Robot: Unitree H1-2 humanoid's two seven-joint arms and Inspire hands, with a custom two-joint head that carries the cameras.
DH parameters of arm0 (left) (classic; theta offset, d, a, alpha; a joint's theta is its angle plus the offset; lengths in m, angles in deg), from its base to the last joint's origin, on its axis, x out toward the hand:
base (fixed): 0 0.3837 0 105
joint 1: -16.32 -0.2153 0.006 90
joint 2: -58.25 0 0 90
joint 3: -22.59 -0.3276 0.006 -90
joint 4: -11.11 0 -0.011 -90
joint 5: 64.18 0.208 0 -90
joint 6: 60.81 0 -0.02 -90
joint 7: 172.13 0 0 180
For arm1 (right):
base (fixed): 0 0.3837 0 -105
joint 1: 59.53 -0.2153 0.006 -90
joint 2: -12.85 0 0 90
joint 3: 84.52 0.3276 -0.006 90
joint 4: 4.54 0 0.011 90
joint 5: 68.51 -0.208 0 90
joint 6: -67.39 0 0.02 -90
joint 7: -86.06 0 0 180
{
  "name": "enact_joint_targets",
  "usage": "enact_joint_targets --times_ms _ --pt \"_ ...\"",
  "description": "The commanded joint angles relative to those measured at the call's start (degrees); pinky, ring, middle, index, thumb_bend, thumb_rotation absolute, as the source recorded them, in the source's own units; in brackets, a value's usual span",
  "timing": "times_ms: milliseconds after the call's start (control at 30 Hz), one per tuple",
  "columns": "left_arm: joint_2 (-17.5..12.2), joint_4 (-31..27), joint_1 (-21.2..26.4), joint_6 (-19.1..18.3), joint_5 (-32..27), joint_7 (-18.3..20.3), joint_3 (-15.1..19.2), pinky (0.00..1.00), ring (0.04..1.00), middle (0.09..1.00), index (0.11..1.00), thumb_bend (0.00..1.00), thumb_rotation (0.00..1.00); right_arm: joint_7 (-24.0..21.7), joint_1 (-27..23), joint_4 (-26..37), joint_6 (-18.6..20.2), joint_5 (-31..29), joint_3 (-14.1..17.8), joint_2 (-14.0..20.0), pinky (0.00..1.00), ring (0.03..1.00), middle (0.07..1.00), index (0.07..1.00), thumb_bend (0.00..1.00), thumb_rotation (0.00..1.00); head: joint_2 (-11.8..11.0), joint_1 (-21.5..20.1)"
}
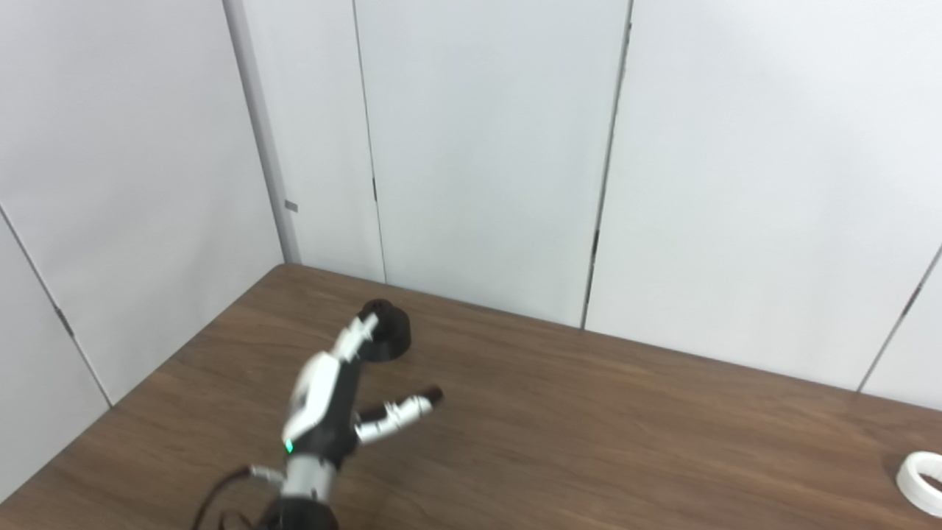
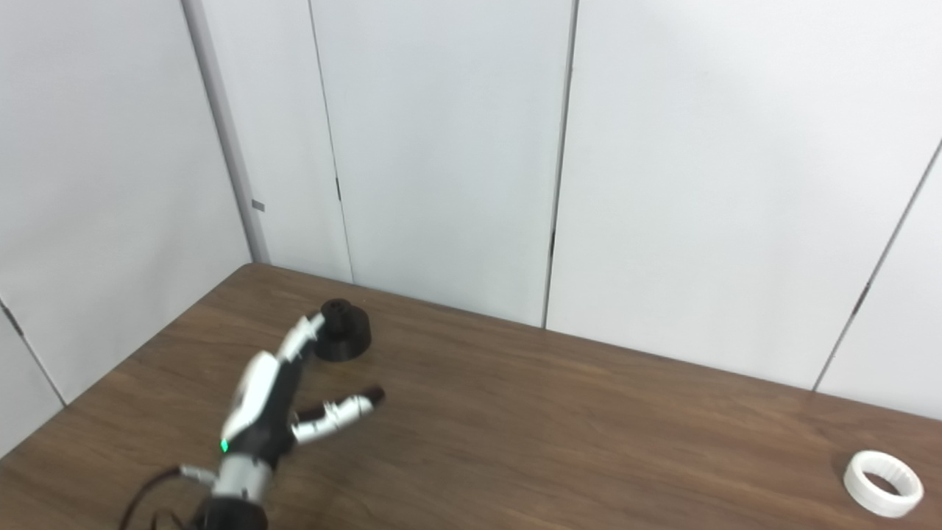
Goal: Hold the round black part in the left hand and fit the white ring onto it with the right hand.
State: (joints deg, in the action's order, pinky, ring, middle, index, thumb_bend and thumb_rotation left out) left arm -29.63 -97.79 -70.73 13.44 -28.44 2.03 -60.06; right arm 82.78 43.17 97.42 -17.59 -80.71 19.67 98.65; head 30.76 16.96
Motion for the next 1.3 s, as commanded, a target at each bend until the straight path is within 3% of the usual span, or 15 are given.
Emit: enact_joint_targets --times_ms 0,167,500,900,1033,1133,1267 --pt "-1.66 -0.35 2.68 -1.77 3.26 -0.54 0.09 0.96 1.0 1.0 0.884 0.92 0.47 0.88 0.78 1.14 1.34 0.63 0.34 0.26 1.0 1.0 0.983 1.0 0.6 1.0 0.03 0.06" --pt "-5.44 2.8 5.21 -2.14 7.01 -1.08 0.23 1.0 1.0 0.979 0.858 0.92 0.46 0.88 0.88 1.36 1.14 1.74 0.08 0.33 1.0 1.0 0.981 1.0 0.61 1.0 0.58 -0.43" --pt "-13.25 11.88 9.0 -1.47 7.31 -1.71 1.05 1.0 0.999 0.954 0.84 0.95 0.48 1.35 0.7 1.37 0.59 4.12 -0.38 0.33 1.0 1.0 0.964 0.996 0.58 1.0 0.67 -0.67" --pt "-17.09 21.83 13.14 -3.19 8.3 -1.72 -1.83 1.0 0.989 0.948 0.829 0.99 0.55 1.33 0.99 1.9 0.94 4.1 -0.37 0.25 1.0 1.0 0.965 1.0 0.59 1.0 1.02 -0.55" --pt "-18.43 25.3 14.85 -5.76 8.36 1.73 -3.71 1.0 1.0 0.949 0.843 0.99 0.53 1.2 1.12 2.18 1.07 4.05 -0.46 0.3 1.0 1.0 0.967 1.0 0.61 1.0 1.13 -0.75" --pt "-19.93 27.41 15.83 -8.26 9.6 4.66 -6.5 1.0 0.999 0.948 0.851 1.0 0.59 1.21 1.28 2.35 1.14 4.02 -0.44 0.31 1.0 1.0 0.968 1.0 0.62 1.0 1.26 -0.87" --pt "-20.89 30.09 16.6 -7.87 8.73 5.13 -8.43 1.0 0.993 0.948 0.85 1.0 0.64 1.04 1.39 2.43 1.07 3.59 -0.4 0.27 1.0 1.0 0.965 1.0 0.62 1.0 1.35 -0.97"
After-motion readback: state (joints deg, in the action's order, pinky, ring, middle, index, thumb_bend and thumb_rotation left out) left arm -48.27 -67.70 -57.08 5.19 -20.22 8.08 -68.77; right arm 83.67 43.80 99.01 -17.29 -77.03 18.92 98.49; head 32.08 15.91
